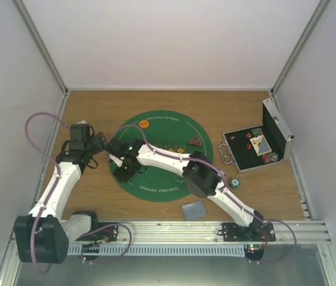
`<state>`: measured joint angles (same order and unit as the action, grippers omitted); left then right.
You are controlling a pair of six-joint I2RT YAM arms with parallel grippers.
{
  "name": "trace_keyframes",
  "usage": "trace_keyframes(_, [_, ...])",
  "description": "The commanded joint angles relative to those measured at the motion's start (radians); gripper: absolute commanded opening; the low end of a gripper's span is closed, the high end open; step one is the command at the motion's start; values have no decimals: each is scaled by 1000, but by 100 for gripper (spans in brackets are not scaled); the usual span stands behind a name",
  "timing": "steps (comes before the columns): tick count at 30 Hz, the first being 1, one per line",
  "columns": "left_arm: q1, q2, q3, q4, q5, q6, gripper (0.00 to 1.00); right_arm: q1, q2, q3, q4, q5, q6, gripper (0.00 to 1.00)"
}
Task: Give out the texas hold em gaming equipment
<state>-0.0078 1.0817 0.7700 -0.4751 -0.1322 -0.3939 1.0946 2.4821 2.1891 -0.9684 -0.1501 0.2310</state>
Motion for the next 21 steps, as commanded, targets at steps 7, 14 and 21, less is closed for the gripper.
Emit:
trace_keyframes(7, [0, -39, -13, 24, 33, -10, 94, -11, -186, -59, 97, 45, -64, 89])
trace_keyframes(14, [0, -40, -22, 36, 91, 12, 93, -106, -426, -336, 163, 93, -2, 98])
trace_keyframes(21, [-1, -13, -3, 43, 131, 62, 93, -212, -745, -735, 184, 190, 116, 100])
